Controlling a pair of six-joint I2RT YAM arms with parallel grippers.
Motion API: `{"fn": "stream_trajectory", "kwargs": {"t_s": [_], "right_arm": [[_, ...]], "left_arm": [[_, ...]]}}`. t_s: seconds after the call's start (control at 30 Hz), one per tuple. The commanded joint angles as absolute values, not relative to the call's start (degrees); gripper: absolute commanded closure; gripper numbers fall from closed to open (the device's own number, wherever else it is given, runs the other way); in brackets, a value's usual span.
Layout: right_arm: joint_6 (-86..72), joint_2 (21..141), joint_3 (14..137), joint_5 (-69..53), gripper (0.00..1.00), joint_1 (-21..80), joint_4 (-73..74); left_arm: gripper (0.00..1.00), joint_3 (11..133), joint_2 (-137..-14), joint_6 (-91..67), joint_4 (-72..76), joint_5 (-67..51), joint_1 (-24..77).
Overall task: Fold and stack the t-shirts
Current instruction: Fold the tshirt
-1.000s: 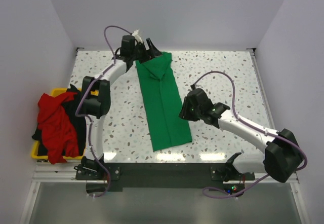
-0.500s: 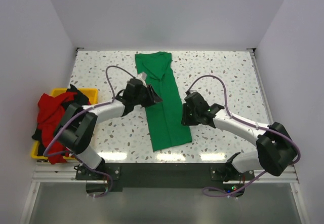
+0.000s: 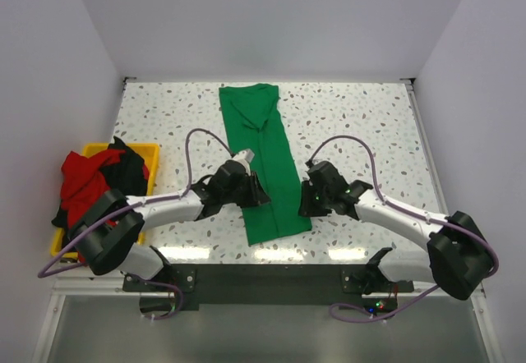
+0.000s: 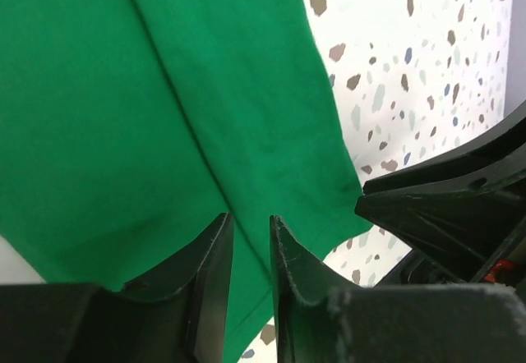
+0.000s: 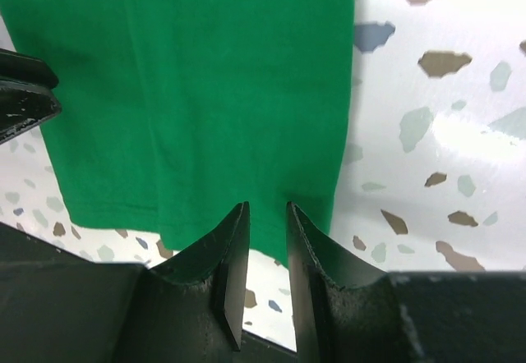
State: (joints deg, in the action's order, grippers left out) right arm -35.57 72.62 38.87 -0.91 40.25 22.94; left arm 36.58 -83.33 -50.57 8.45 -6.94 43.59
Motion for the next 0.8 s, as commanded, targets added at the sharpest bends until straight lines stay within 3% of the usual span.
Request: {"fn": "stream_trajectory", "kwargs": {"t_s": [0.0, 0.4, 0.77], "right_arm": [[-36.83, 70.31, 36.57, -4.48, 0.72, 40.69, 20.83], [-34.72, 72.60, 35.25, -4.13, 0.73, 41.22, 22.41], [-33.84, 71.19, 32.52, -1.06, 0.74, 41.22, 27.07]], "left_arm": [[0.72, 34.63, -80.51, -52.82, 6.42, -2.64, 45.44], [0.83, 31.91, -80.95, -55.28, 0.10, 1.48, 48.95], [0.85, 29.80, -80.42, -53.79, -5.45, 1.93, 48.87]]}}
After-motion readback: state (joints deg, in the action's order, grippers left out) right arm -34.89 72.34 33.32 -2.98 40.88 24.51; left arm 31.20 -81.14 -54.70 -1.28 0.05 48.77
